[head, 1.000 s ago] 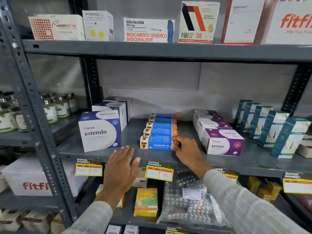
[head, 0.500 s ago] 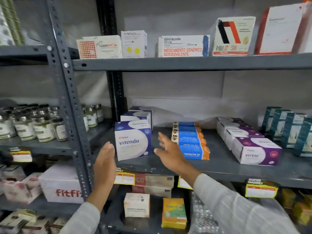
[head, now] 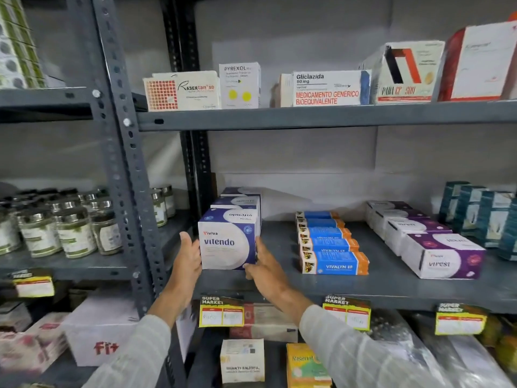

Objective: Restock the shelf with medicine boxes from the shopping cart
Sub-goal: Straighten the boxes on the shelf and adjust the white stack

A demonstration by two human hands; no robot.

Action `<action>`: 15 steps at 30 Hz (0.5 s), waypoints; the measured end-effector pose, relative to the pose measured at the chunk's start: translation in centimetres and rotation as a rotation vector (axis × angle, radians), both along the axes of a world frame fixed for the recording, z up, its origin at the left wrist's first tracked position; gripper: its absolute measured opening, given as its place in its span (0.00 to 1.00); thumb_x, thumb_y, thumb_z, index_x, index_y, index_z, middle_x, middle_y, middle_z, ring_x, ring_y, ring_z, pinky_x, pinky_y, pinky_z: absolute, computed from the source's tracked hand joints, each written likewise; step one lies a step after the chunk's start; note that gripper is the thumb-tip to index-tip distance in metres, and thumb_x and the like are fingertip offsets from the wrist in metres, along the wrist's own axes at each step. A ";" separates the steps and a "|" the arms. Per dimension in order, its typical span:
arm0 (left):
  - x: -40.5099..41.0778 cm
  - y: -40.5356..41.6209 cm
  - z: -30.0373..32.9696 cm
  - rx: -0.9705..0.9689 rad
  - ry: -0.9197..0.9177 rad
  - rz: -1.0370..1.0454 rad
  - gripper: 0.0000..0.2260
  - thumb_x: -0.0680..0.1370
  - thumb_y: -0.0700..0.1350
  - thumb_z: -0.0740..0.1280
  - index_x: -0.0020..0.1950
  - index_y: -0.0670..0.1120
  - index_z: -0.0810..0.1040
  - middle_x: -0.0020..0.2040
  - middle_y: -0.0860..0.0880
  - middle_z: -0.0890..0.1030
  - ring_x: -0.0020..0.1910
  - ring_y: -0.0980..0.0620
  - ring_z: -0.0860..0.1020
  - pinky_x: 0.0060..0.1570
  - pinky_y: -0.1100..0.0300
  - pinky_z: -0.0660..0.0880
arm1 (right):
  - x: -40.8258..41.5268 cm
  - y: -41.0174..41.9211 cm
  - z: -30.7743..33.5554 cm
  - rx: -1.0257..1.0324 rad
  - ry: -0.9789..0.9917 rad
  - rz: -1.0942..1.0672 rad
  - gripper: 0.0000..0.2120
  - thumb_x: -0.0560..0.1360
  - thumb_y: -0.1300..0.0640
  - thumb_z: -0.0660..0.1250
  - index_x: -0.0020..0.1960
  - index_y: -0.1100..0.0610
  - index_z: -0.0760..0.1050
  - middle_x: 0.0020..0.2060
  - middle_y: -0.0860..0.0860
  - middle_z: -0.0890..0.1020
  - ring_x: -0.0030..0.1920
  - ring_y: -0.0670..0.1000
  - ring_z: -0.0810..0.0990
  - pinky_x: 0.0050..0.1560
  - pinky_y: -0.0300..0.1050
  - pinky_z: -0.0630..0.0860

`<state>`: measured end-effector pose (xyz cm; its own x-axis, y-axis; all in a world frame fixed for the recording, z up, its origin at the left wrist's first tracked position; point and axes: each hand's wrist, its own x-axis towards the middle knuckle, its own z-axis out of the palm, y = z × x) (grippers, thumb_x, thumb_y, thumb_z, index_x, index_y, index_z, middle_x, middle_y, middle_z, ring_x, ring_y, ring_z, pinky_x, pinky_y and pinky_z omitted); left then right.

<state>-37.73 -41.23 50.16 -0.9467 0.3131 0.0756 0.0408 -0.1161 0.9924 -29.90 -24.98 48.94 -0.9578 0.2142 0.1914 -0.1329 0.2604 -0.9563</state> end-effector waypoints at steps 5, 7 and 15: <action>0.2 -0.3 -0.3 0.009 0.041 0.001 0.38 0.74 0.72 0.44 0.75 0.53 0.69 0.65 0.55 0.77 0.67 0.54 0.72 0.74 0.55 0.61 | -0.3 0.0 -0.4 0.007 -0.032 -0.025 0.35 0.74 0.58 0.66 0.76 0.35 0.62 0.64 0.44 0.78 0.66 0.51 0.76 0.64 0.56 0.80; 0.1 -0.4 -0.7 0.013 0.051 0.017 0.41 0.73 0.73 0.45 0.77 0.51 0.68 0.69 0.53 0.75 0.67 0.54 0.72 0.75 0.53 0.60 | -0.3 0.1 -0.5 0.006 -0.024 -0.030 0.35 0.74 0.57 0.67 0.76 0.35 0.61 0.64 0.45 0.78 0.67 0.52 0.76 0.63 0.57 0.81; 0.3 -0.4 -1.0 -0.008 0.046 0.070 0.37 0.77 0.71 0.45 0.78 0.52 0.67 0.75 0.49 0.73 0.69 0.52 0.72 0.75 0.51 0.61 | -0.3 0.0 -1.0 0.042 -0.038 -0.064 0.37 0.77 0.59 0.69 0.79 0.39 0.58 0.66 0.47 0.76 0.68 0.52 0.75 0.63 0.54 0.81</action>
<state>-37.42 -41.61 49.19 -0.9618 0.2472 0.1173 0.0942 -0.1034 0.9902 -30.22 -24.95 47.95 -0.9492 0.2677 0.1657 -0.0789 0.3071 -0.9484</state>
